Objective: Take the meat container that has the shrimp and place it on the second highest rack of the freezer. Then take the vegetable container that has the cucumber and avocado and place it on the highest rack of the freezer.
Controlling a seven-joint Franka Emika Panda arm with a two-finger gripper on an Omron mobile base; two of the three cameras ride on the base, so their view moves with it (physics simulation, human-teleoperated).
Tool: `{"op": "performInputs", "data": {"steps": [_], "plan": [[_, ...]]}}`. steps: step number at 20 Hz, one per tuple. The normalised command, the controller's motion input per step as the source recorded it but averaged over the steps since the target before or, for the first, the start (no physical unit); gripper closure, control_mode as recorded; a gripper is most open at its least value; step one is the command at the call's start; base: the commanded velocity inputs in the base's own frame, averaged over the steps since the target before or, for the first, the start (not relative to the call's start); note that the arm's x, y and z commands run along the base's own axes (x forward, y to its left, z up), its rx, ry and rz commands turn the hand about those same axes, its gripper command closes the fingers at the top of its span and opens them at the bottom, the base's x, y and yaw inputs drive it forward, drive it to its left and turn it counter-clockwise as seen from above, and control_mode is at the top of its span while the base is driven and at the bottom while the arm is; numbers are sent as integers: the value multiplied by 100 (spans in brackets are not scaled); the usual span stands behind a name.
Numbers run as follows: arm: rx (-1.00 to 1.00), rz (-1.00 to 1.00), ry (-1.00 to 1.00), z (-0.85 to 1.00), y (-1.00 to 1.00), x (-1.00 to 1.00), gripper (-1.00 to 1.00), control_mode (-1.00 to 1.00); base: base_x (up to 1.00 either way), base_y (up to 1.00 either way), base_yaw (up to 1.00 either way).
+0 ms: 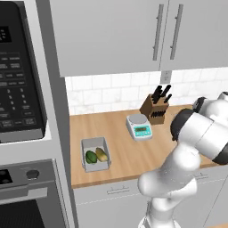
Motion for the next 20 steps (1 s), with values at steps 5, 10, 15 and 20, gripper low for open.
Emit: {"op": "performInputs", "data": {"steps": [5, 10, 15, 20], "plan": [[-16, -2, 0, 66, 97, -51, 100, -100, 0, 0, 0], [-14, -4, 0, 59, 100, -46, 100, -100, 0, 0, 0], [-7, -1, 4, 71, 96, -41, 100, -100, 0, 0, 0], [-1, 0, 1, 71, 90, -24, 100, -100, 0, 0, 0]]}}
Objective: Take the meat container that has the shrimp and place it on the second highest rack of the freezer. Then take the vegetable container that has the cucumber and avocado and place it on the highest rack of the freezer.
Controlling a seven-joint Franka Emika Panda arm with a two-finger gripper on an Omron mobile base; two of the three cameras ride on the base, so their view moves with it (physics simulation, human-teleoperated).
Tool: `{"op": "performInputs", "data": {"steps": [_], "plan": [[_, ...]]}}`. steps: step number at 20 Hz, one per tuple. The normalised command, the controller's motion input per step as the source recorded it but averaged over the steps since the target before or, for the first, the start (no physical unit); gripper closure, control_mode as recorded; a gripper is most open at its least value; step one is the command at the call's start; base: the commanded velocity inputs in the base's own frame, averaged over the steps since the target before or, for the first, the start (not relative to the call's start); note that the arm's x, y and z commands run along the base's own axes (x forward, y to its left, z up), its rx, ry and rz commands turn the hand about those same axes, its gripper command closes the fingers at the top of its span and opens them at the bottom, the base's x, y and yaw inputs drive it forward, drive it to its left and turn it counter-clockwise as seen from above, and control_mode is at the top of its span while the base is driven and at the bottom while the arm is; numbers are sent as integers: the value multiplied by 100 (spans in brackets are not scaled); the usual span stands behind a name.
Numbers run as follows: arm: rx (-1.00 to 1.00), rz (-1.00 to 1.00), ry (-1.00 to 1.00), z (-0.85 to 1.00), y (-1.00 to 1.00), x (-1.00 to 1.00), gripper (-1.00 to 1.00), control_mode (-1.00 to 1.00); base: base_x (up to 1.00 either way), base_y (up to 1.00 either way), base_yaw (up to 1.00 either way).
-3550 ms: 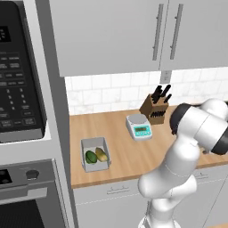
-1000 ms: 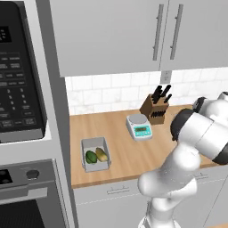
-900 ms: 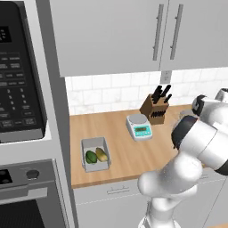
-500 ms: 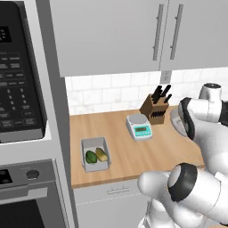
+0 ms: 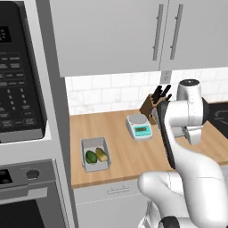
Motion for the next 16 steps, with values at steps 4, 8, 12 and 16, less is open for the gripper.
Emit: {"op": "performInputs", "data": {"steps": [4, 8, 12, 16], "plan": [[0, 0, 0, 67, 77, -9, 100, -100, 0, 0, 0], [9, 0, 3, 49, 29, 1, 100, -100, 0, 0, 0], [24, 0, 5, 19, -5, 8, 100, -100, 0, 0, 0], [16, 0, -2, -4, -2, 11, 100, -100, 0, 0, 0]]}}
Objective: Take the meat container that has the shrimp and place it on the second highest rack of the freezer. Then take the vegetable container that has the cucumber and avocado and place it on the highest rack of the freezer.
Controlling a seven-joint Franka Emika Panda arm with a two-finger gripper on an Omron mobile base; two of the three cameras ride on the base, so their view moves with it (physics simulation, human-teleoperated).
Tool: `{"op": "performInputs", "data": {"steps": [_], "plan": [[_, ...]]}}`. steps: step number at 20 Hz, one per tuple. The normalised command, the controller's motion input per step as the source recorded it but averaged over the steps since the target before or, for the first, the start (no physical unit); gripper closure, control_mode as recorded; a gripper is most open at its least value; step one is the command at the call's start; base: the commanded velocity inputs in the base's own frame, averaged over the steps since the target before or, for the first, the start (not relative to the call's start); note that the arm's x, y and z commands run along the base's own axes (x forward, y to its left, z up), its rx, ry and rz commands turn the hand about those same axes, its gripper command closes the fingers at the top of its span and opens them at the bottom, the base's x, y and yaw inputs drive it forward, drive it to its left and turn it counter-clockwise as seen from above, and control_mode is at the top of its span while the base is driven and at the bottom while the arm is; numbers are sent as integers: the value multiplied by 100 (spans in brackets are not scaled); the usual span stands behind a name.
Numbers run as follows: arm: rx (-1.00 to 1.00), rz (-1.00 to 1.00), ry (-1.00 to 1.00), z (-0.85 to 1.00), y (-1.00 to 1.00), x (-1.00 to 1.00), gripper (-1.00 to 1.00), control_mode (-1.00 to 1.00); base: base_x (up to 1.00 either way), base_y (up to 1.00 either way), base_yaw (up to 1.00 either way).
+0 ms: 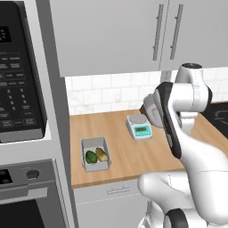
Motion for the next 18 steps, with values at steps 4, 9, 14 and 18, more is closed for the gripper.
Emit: {"op": "performInputs", "data": {"steps": [4, 9, 14, 18], "plan": [[3, 1, -11, -3, 0, 0, 100, -100, 0, 0, 0], [0, 8, -17, -1, 2, 0, 100, -100, 0, 0, 0], [0, 3, -4, 0, 14, 0, 100, -100, 0, 0, 0], [0, -5, 0, 0, 25, 0, 100, -100, 0, 0, 0]]}}
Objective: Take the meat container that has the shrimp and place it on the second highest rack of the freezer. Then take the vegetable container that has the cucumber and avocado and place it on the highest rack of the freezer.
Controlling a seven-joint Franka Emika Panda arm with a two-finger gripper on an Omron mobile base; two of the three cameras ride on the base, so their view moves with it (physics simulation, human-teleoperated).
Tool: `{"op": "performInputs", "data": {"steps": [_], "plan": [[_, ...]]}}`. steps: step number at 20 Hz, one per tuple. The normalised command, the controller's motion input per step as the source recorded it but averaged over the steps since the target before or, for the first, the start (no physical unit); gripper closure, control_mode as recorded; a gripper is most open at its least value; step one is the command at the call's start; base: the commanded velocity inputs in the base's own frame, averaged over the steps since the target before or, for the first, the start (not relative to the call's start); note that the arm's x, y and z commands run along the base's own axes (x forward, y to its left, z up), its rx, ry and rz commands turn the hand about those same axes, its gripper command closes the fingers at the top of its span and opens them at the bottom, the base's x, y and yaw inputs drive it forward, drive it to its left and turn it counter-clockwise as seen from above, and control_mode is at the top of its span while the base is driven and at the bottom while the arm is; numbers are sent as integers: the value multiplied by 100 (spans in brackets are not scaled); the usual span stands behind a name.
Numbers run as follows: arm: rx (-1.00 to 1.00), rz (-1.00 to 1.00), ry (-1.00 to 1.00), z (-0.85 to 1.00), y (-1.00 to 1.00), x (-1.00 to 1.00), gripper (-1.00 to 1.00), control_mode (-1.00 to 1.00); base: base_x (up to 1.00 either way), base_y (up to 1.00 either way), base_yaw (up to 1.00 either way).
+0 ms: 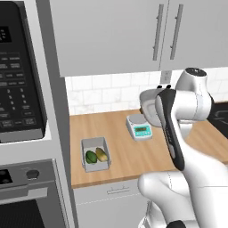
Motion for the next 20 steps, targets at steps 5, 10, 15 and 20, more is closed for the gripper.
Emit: {"op": "performInputs", "data": {"steps": [5, 10, 15, 20], "plan": [[2, -6, 0, 0, 0, -1, 100, -100, 0, 0, 0], [0, -2, 0, 0, 0, 0, 100, -100, 0, 0, 0], [0, 0, 0, 0, 0, 0, 100, 100, -12, 0, 0], [0, 0, 0, 0, 0, 0, 100, 100, -84, -21, 0]]}}
